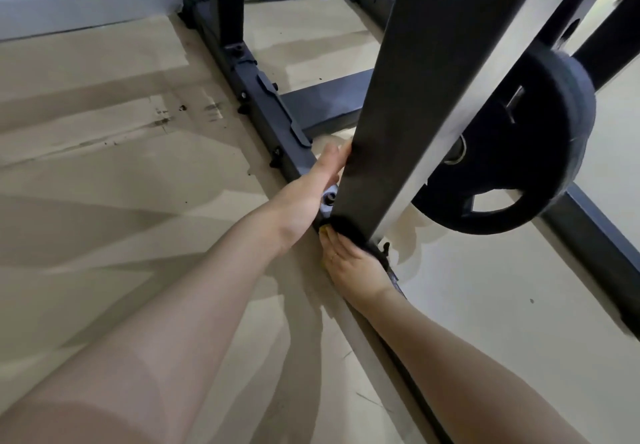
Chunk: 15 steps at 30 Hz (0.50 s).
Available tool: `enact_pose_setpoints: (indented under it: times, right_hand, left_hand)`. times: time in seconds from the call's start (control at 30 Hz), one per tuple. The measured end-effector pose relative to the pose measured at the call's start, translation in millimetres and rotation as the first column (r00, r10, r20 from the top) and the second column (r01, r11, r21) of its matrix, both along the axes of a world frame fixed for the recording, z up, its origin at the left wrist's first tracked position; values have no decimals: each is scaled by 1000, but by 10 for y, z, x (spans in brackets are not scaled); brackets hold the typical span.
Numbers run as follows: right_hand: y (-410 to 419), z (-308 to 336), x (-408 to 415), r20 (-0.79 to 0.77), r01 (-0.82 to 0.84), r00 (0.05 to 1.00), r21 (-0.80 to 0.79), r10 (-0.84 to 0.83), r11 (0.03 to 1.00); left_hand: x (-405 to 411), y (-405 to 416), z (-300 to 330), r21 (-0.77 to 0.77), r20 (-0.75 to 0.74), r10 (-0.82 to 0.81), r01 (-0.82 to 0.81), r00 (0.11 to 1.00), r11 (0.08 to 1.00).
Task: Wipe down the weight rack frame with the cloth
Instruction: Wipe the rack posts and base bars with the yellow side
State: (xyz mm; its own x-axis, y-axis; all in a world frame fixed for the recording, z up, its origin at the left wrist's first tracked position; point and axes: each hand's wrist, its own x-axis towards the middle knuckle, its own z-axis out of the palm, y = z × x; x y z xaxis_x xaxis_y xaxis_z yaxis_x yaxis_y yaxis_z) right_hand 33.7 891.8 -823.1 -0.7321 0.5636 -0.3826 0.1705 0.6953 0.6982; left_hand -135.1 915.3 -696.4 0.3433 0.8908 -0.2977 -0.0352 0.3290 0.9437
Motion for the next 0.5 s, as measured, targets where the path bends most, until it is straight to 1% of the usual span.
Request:
enact_pose_setpoints:
  times: [0.07, 0.1, 0.13, 0.2, 0.23, 0.3, 0.33, 0.37, 0.4, 0.43, 0.47, 0.5]
  right_hand:
    - [-13, 197, 62, -96, -44, 994, 36, 47, 998]
    - [-1, 384, 138, -189, -69, 978, 84, 84, 994]
    - [22, 620, 224, -313, -74, 943, 143, 116, 987]
    - [100, 1175, 310, -551, -49, 811, 270, 197, 962]
    - [130, 1455, 343, -635, -5, 744, 307, 209, 952]
    - [208, 1804, 288, -741, 76, 641, 320, 200, 944]
    - [236, 1932, 207, -798, 123, 575, 304, 182, 945]
    - [258, 2030, 98, -861, 173, 483, 273, 160, 946]
    - [280, 2070, -23, -924, 216, 358, 219, 131, 952]
    - [299, 2046, -154, -973, 245, 212, 147, 95, 958]
    - [306, 1959, -281, -996, 258, 63, 75, 60, 963]
    - [296, 1798, -392, -998, 276, -60, 18, 36, 961]
  left_hand:
    - [36, -19, -28, 4, -5, 29, -29, 1000, 1000]
    - [31, -13, -33, -9, -17, 38, -38, 999, 999]
    - [18, -9, -13, -11, -34, 35, -35, 999, 999]
    - [-4, 21, 77, 28, -19, 33, -32, 999, 999]
    - [2, 37, 190, 42, -14, 44, -43, 999, 998]
    - [-12, 87, 367, 26, 24, 137, -137, 990, 990]
    - [3, 121, 452, 28, 80, 183, -186, 980, 982]
    - [39, 134, 549, 46, 148, 204, -213, 968, 976]
    - [76, 130, 642, 83, 213, 195, -216, 958, 973]
    - [108, 112, 716, 121, 248, 180, -215, 952, 969]
    - [142, 75, 756, 149, 260, 178, -221, 949, 964]
    - [166, 27, 760, 160, 252, 188, -233, 949, 959]
